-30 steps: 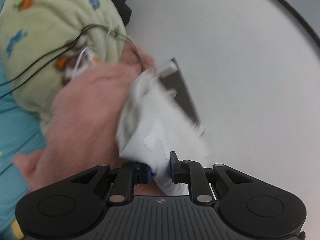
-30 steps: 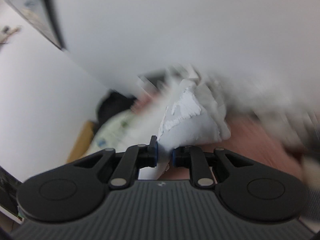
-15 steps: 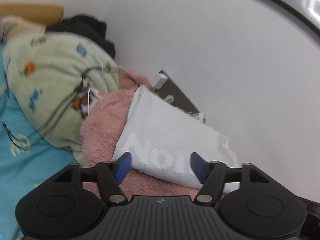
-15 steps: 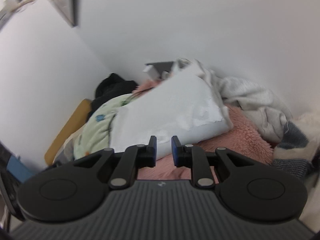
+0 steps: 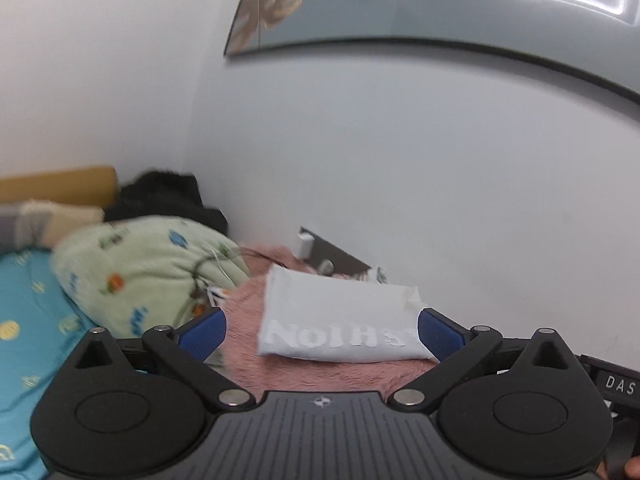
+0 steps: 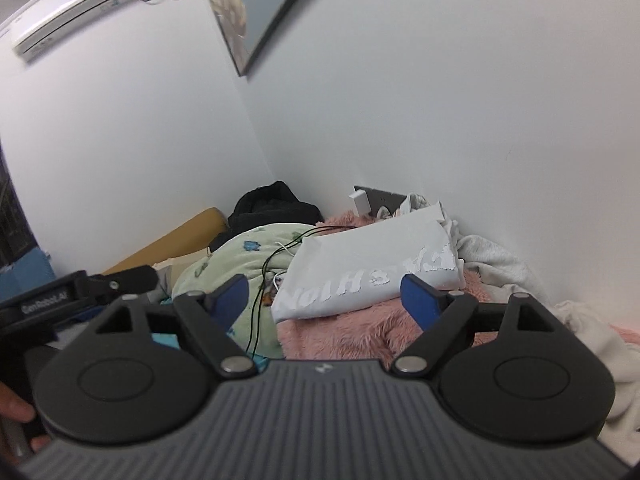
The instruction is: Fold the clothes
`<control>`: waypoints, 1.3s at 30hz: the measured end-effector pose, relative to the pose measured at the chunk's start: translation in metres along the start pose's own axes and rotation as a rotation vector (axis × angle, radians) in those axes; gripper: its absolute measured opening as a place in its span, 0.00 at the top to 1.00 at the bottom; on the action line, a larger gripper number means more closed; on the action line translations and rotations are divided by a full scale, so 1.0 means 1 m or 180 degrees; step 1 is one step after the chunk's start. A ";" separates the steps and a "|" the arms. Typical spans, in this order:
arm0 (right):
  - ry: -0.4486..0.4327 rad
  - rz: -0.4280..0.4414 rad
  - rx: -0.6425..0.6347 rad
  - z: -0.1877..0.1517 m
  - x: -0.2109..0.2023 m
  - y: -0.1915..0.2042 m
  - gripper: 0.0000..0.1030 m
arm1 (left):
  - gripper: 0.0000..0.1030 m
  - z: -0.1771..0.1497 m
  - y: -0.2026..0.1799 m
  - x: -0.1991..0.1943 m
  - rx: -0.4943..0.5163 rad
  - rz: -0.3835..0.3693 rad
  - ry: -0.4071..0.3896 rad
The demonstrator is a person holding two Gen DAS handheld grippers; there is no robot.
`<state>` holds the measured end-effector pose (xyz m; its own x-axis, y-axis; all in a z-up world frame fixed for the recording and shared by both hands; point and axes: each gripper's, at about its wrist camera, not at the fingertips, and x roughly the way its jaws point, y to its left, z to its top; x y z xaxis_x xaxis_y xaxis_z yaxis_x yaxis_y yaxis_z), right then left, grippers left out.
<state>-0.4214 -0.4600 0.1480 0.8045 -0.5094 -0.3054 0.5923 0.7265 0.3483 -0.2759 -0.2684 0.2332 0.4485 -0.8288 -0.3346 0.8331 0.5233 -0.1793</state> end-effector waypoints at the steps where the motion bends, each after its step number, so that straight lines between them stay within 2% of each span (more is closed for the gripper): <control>1: -0.0030 0.0004 -0.0058 -0.003 -0.006 0.003 0.18 | 0.00 -0.004 -0.001 -0.011 0.0032 0.0043 -0.0066; 5: -0.0141 0.0010 -0.0309 -0.019 -0.028 0.018 0.18 | 0.00 -0.025 -0.006 -0.052 0.0195 0.0233 -0.0285; 10: -0.0266 0.0028 -0.0431 -0.037 -0.046 0.029 0.18 | 0.00 -0.051 -0.008 -0.083 0.0207 0.0197 -0.0426; 15: -0.0371 -0.0060 -0.0642 -0.052 -0.051 0.041 0.18 | 0.00 -0.075 -0.010 -0.084 0.0278 0.0295 -0.0409; 18: -0.0337 -0.0079 -0.0671 -0.060 -0.047 0.042 0.18 | 0.00 -0.083 -0.009 -0.081 0.0243 0.0286 -0.0397; 24: -0.0300 -0.0120 -0.0683 -0.070 -0.038 0.040 0.18 | 0.00 -0.090 -0.008 -0.081 0.0295 0.0354 -0.0428; 39: -0.0298 -0.0159 -0.0696 -0.068 -0.036 0.040 0.18 | 0.00 -0.095 -0.010 -0.087 0.0290 0.0362 -0.0458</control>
<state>-0.4299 -0.3815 0.1127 0.7810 -0.5804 -0.2305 0.6160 0.7767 0.1315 -0.3537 -0.1822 0.1763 0.5776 -0.7886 -0.2111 0.7974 0.6004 -0.0613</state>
